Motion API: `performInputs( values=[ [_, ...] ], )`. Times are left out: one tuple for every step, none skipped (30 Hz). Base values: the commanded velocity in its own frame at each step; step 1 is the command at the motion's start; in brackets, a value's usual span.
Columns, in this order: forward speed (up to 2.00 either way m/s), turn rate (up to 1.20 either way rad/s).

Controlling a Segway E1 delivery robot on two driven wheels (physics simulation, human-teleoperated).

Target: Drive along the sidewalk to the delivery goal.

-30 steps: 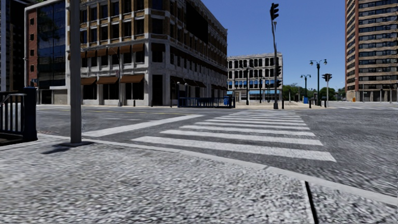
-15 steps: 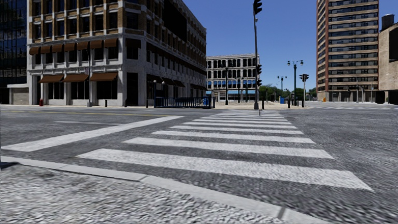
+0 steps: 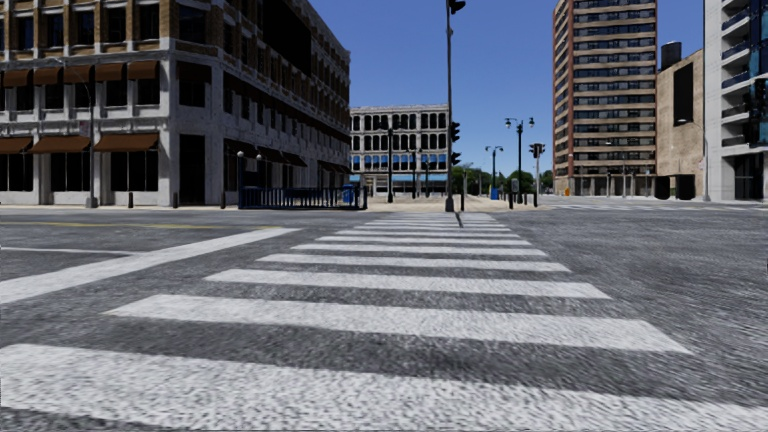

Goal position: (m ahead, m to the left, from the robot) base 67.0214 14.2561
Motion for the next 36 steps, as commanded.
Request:
performInputs(
  values=[
    [1.84,-0.37],
    [1.84,-0.37],
    [1.74,-0.33],
    [1.63,-0.31],
    [1.55,-0.28],
    [1.55,-0.28],
    [1.5,-0.27],
    [1.48,-0.27],
    [1.48,-0.26],
    [1.48,-0.26],
    [1.48,-0.26],
    [1.48,-0.25],
    [1.48,-0.24],
    [1.48,-0.16],
    [1.48,-0.16],
    [1.48,-0.13],
    [1.48,-0.09],
    [1.48,-0.06],
    [1.48,-0.06],
    [1.48,-0.05],
    [1.48,-0.04],
    [1.49,-0.03],
    [1.49,-0.03],
    [1.51,0.0],
    [1.53,0.0],
    [1.55,0.0],
    [1.55,0.0],
    [1.56,0.0],
    [1.57,0.0],
    [1.57,0.0],
    [1.58,0.0],
    [1.62,0.0],
    [1.75,0.0],
    [1.75,0.0],
    [2.0,0.0],
    [2.0,0.0]
  ],
)
